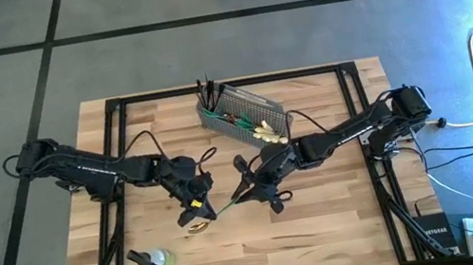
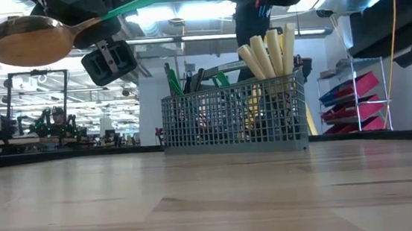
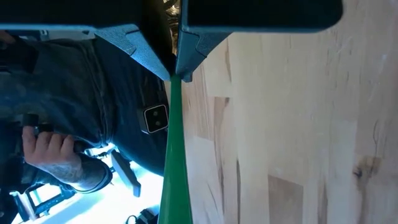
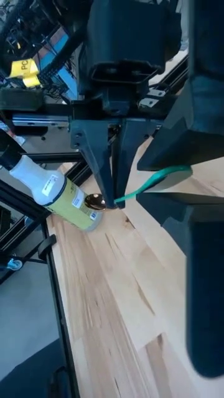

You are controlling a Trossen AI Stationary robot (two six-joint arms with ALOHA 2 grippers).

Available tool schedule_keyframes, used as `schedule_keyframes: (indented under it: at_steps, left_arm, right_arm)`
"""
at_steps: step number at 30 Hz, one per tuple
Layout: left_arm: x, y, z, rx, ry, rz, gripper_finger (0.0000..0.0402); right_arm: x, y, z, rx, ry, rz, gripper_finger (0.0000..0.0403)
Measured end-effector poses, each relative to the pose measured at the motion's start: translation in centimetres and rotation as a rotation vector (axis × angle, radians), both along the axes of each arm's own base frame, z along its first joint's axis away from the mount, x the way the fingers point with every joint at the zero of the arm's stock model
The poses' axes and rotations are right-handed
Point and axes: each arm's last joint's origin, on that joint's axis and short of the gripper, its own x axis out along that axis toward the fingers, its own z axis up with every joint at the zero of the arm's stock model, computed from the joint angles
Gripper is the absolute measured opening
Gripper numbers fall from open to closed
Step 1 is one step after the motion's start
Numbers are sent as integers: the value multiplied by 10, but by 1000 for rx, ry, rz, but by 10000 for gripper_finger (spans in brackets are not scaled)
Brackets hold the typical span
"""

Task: Sort silverware
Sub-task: Put the green spoon into the gray organizer

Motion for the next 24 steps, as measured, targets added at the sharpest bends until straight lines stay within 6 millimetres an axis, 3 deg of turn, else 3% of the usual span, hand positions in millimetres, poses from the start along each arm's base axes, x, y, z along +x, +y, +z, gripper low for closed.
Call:
schedule_keyframes:
  at_steps: [6, 11, 19, 24]
  left_arm:
    - [0, 0, 0, -4, 1, 1, 0]
    - [0, 1, 0, -11, 9, 7, 0]
    - [0, 2, 1, -44, 10, -17, 3]
    - [1, 3, 2, -87, 27, -11, 28]
  right_arm:
    - [-1, 1, -1, 6, 9, 19, 44]
    - [-1, 1, -2, 7, 20, 31, 6]
    - [-1, 2, -1, 46, 36, 27, 1]
    - [-2, 1, -3, 76, 74, 11, 0]
